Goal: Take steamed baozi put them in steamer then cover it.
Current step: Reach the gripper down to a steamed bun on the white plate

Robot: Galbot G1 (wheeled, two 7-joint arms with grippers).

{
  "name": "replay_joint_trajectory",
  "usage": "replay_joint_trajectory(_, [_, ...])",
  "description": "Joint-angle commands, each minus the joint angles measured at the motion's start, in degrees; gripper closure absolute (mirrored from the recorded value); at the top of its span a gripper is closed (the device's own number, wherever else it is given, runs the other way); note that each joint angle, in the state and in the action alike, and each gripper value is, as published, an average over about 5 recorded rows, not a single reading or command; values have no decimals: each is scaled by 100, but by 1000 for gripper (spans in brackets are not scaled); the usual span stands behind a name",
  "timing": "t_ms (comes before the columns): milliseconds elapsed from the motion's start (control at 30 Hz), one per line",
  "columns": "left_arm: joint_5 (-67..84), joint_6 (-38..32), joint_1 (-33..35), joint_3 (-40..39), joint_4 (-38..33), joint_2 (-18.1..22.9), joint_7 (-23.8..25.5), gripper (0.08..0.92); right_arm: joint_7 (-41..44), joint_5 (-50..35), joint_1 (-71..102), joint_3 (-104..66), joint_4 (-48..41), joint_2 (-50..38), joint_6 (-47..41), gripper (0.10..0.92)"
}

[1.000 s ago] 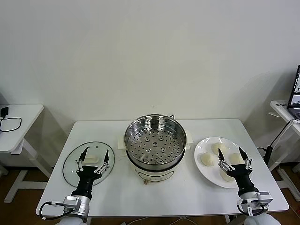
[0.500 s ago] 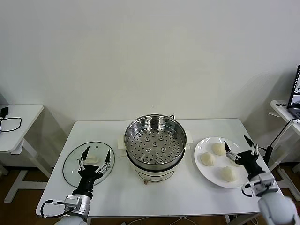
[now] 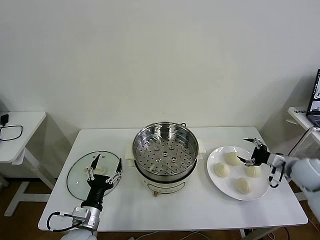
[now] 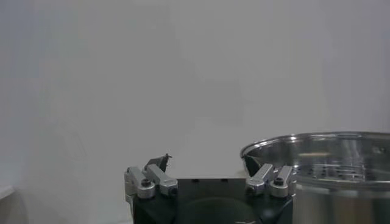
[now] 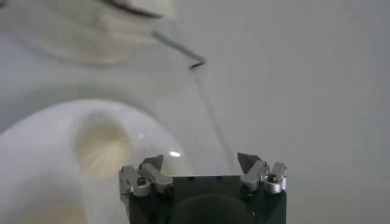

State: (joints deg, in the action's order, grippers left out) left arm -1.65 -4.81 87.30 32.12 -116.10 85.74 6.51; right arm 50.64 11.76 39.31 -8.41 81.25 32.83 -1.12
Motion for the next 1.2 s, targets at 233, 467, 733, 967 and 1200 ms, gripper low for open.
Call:
replay_joint_trajectory(233, [-3, 35, -35, -19, 36, 25, -14, 177, 2197, 619, -3617, 3405, -1845, 159, 47, 203])
replay_joint_trajectory(467, [-6, 28, -62, -1, 87, 53, -15, 177, 2225, 700, -3732, 3560, -2273, 633, 120, 203])
replay_joint_trajectory(733, [-6, 3, -48, 76, 144, 50, -3, 177, 2014, 1102, -3437, 3194, -2807, 1185, 249, 203])
replay_joint_trajectory(967, [-4, -13, -35, 114, 173, 64, 4, 177, 1848, 1344, -3263, 2889, -3203, 1584, 303, 203])
replay_joint_trajectory(1200, [-4, -16, -28, 155, 169, 62, 7, 177, 1728, 1490, -3137, 2694, -3403, 1772, 348, 203])
